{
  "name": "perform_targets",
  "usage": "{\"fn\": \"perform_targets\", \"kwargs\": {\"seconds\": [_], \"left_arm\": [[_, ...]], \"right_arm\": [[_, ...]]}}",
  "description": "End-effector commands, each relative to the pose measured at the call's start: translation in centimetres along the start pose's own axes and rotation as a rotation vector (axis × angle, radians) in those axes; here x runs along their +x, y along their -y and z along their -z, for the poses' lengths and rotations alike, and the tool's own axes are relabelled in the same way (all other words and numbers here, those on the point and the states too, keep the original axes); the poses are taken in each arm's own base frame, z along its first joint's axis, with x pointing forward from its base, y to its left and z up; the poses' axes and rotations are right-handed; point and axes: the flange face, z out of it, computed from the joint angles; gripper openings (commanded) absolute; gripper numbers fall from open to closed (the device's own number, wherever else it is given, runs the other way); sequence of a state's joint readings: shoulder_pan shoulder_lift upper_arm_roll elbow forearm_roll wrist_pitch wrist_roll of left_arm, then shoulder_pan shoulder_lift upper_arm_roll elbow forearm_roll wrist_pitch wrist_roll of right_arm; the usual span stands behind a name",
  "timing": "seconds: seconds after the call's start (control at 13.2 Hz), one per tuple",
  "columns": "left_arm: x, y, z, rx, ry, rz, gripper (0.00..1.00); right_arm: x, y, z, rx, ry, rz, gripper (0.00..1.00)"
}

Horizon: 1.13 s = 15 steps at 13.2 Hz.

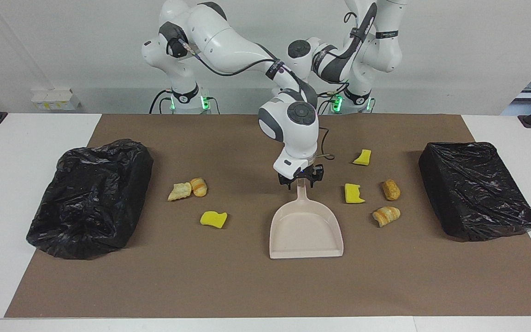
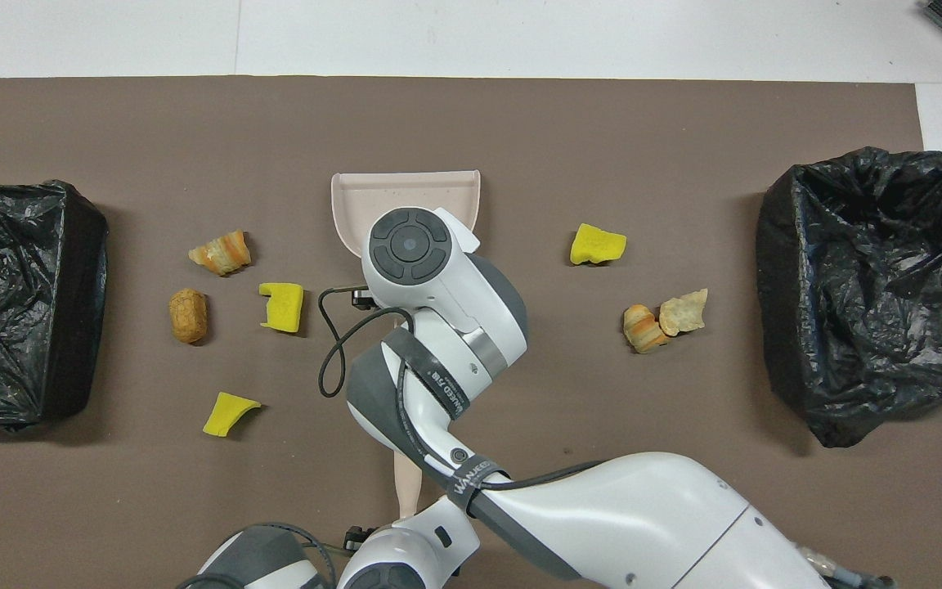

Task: Sweep and dump trash in bin
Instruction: 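Grasp the dustpan handle with the right gripper while the left gripper grasps the brush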

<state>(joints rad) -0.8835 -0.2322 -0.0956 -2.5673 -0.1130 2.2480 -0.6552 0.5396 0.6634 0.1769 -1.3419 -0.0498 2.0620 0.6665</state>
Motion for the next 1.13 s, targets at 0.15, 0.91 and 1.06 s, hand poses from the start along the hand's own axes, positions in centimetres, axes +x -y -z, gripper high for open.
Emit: {"fn": "perform_targets", "kwargs": {"seconds": [0.15, 0.91, 1.06], "left_arm": [[-0.3, 0.6, -0.1, 0.001, 0.033, 0.013, 0.0], [7.6, 12.6, 10.0, 0.07, 0.061, 0.239, 0.0], [9.7, 17.3, 10.2, 0.085, 0.051, 0.328, 0.0]], "right_arm": [[1.2, -1.1, 0.9, -0.005, -0.006, -0.039, 0.0], [3.4, -10.2, 9.3, -0.037, 0.03, 0.256, 0.0], [2.0, -10.8, 9.7, -0.047, 0.092, 0.486, 0.0]]}}
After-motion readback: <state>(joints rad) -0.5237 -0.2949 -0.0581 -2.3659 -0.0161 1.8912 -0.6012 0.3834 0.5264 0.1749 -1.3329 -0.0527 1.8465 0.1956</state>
